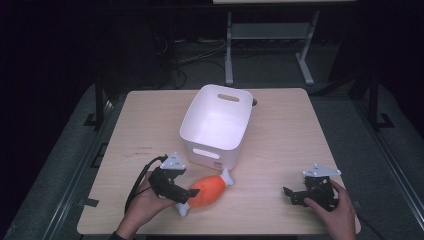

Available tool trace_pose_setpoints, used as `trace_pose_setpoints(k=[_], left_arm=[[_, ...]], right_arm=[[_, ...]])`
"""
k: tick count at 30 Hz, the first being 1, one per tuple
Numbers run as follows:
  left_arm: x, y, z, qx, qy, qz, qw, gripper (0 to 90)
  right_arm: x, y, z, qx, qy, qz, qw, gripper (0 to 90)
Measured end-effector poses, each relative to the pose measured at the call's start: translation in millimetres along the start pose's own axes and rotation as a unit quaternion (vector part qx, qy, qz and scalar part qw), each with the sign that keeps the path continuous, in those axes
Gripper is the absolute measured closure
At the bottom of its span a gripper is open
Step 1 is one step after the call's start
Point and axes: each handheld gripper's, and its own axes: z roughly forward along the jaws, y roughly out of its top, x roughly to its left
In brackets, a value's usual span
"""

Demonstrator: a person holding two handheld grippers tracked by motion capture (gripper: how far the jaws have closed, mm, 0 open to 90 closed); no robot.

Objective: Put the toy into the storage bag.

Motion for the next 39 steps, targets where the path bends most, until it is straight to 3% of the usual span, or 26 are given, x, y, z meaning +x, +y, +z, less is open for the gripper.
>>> trace_pose_setpoints(k=[19, 30, 38, 39], left_arm=[[-15.6, 14.0, 38.8, 0.027, -0.018, 0.039, 0.9987, 12.7], [-15.5, 9.9, 51.5, 0.044, -0.013, 0.052, 0.9976, 12.6], [-13.7, 3.7, 58.8, 0.051, -0.022, 0.049, 0.9972, 12.6], [-13.1, 2.9, 59.7, 0.058, -0.023, 0.056, 0.9965, 12.6]], right_arm=[[0.0, 0.0, 0.0, 0.000, 0.000, 0.000, 1.0000, 0.9], [0.0, 0.0, 0.0, 0.000, 0.000, 0.000, 1.0000, 0.9], [0.0, 0.0, 0.0, 0.000, 0.000, 0.000, 1.0000, 0.9], [0.0, 0.0, 0.0, 0.000, 0.000, 0.000, 1.0000, 0.9]])
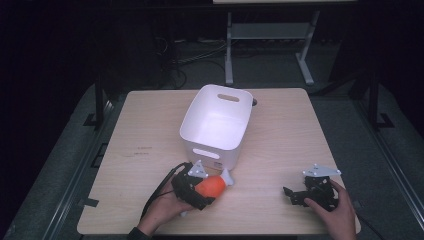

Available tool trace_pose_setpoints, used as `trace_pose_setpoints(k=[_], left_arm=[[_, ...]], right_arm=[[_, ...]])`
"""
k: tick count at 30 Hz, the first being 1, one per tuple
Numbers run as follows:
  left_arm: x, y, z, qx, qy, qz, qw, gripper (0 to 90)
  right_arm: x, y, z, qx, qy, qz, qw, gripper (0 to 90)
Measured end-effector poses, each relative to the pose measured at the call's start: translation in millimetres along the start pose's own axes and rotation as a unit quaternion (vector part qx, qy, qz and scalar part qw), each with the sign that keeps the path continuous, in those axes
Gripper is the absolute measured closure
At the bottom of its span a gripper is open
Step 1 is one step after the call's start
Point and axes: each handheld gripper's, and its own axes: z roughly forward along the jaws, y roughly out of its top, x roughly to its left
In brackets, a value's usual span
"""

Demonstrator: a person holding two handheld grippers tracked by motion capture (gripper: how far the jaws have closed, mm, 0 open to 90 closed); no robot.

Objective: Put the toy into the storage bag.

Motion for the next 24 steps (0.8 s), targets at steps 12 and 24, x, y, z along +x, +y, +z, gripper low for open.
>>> trace_pose_setpoints(k=[12, 24], left_arm=[[-0.8, -3.1, 8.0, 0.011, 0.001, 0.005, 0.9999, 12.8], [1.8, -4.5, 5.2, 0.006, -0.005, 0.011, 0.9999, 19.1]], right_arm=[[0.0, 0.0, 0.0, 0.000, 0.000, 0.000, 1.0000, 0.9], [0.0, 0.0, 0.0, 0.000, 0.000, 0.000, 1.0000, 0.9]])
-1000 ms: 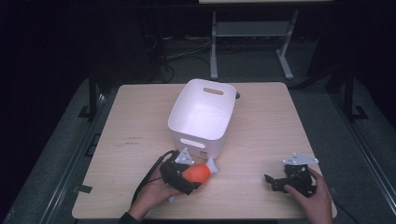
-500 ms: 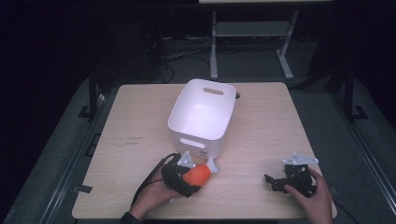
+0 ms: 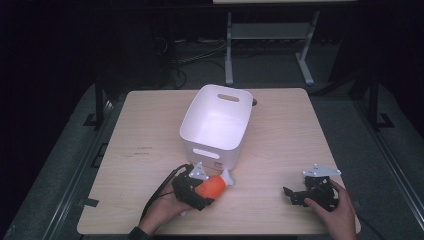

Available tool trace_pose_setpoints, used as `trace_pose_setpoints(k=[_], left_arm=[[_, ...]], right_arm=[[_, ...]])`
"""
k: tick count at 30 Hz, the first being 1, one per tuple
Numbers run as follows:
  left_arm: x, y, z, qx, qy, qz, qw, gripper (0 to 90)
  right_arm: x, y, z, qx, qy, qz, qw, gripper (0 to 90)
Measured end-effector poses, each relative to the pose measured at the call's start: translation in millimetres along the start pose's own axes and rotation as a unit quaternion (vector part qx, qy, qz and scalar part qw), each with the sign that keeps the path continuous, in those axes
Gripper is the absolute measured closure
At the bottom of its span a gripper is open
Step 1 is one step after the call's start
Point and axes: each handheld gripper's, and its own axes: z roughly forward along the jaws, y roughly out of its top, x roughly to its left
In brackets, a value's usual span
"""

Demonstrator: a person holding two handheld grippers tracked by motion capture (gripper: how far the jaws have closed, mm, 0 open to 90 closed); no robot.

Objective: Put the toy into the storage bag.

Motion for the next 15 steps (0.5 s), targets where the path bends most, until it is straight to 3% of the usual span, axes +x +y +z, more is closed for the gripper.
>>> trace_pose_setpoints(k=[15], left_arm=[[-0.5, -3.2, -6.7, -0.010, -0.010, 0.011, 0.9998, 25.1]], right_arm=[[0.0, 0.0, 0.0, 0.000, 0.000, 0.000, 1.0000, 0.9]])
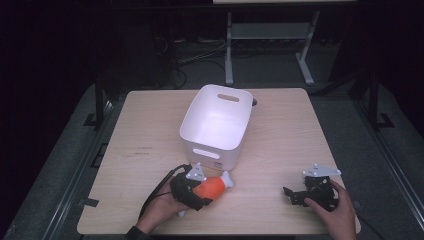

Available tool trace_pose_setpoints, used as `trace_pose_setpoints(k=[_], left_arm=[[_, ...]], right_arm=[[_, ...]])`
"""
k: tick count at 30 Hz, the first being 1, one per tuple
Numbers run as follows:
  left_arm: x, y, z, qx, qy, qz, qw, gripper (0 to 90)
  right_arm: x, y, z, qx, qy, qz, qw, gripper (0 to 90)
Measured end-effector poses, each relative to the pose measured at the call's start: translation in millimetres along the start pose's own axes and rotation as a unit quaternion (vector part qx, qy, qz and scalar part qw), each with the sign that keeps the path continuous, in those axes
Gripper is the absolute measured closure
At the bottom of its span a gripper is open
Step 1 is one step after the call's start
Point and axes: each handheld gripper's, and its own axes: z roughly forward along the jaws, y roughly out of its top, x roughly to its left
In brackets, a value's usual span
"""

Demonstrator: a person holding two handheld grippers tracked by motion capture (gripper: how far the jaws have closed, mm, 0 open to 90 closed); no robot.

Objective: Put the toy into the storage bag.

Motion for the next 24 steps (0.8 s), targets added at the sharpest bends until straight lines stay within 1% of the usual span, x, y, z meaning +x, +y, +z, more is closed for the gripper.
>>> trace_pose_setpoints(k=[4, 6, 9, 10, 12, 17, 20, 21, 24], left_arm=[[0.9, -0.7, -5.5, -0.005, -0.003, 0.004, 1.0000, 25.1], [0.4, -1.1, -8.2, -0.011, -0.005, 0.001, 0.9999, 25.1], [0.4, -2.3, -11.9, -0.008, -0.010, 0.010, 0.9999, 25.1], [-0.4, -3.0, -12.4, -0.012, -0.012, 0.006, 0.9998, 25.1], [0.4, -3.9, -14.9, -0.008, -0.015, 0.014, 0.9998, 25.1], [-0.9, -4.4, -20.0, -0.018, -0.022, 0.013, 0.9995, 25.1], [-0.2, -4.7, -25.8, -0.019, -0.025, 0.019, 0.9993, 25.1], [0.0, -4.8, -26.9, -0.021, -0.026, 0.017, 0.9993, 25.0], [2.1, -5.2, -31.8, -0.024, -0.027, 0.021, 0.9991, 25.0]], right_arm=[[0.0, 0.0, 0.0, 0.000, 0.000, 0.000, 1.0000, 0.9], [0.0, 0.0, 0.0, 0.000, 0.000, 0.000, 1.0000, 0.9], [0.0, 0.0, 0.0, 0.000, 0.000, 0.000, 1.0000, 0.9], [-0.1, 0.0, 0.0, 0.000, 0.000, 0.000, 1.0000, 0.9], [0.0, 0.0, 0.0, 0.000, 0.000, 0.000, 1.0000, 0.9], [0.0, 0.0, 0.0, 0.000, 0.000, 0.000, 1.0000, 0.9], [0.0, 0.0, 0.0, 0.000, 0.000, 0.000, 1.0000, 0.9], [0.0, 0.0, 0.0, 0.000, 0.000, 0.000, 1.0000, 0.9], [0.0, 0.0, 0.0, 0.000, 0.000, 0.000, 1.0000, 0.9]])
